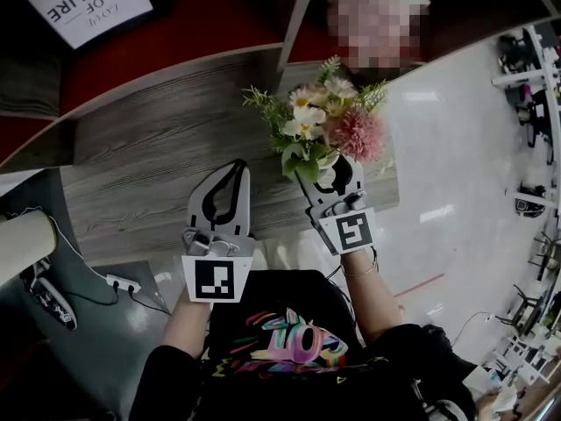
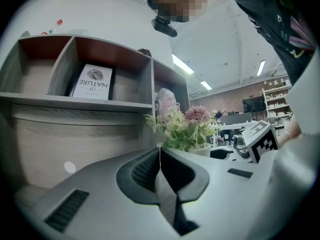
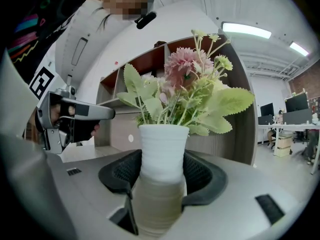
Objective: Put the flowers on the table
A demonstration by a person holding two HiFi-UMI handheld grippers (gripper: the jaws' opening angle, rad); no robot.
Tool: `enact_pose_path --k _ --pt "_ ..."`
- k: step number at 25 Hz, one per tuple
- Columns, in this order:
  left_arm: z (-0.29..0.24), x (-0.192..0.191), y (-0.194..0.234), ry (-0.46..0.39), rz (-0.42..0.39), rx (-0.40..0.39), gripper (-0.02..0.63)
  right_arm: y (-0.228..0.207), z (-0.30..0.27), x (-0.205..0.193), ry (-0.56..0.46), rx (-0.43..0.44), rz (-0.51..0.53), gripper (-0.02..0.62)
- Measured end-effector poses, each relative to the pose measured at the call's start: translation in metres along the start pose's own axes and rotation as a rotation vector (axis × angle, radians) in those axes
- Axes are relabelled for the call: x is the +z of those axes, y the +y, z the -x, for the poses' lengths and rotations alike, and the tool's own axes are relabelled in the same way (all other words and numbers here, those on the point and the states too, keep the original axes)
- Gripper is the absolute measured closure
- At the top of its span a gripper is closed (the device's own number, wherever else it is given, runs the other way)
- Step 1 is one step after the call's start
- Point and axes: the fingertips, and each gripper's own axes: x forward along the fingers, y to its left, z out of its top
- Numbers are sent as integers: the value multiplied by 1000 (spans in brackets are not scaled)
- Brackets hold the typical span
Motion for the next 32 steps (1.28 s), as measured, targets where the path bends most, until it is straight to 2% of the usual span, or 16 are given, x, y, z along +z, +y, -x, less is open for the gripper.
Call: enact_pose_path --k 13,17,32 --pt "-7 -14 -4 29 21 -11 578 -3 -2 -8 -45 -14 -2 324" --pt "-8 -16 -8 28 -2 -20 578 -1 0 -8 -57 -16 9 322" --pt "1 -19 -16 33 3 -8 578 5 9 -20 -44 -11 5 307"
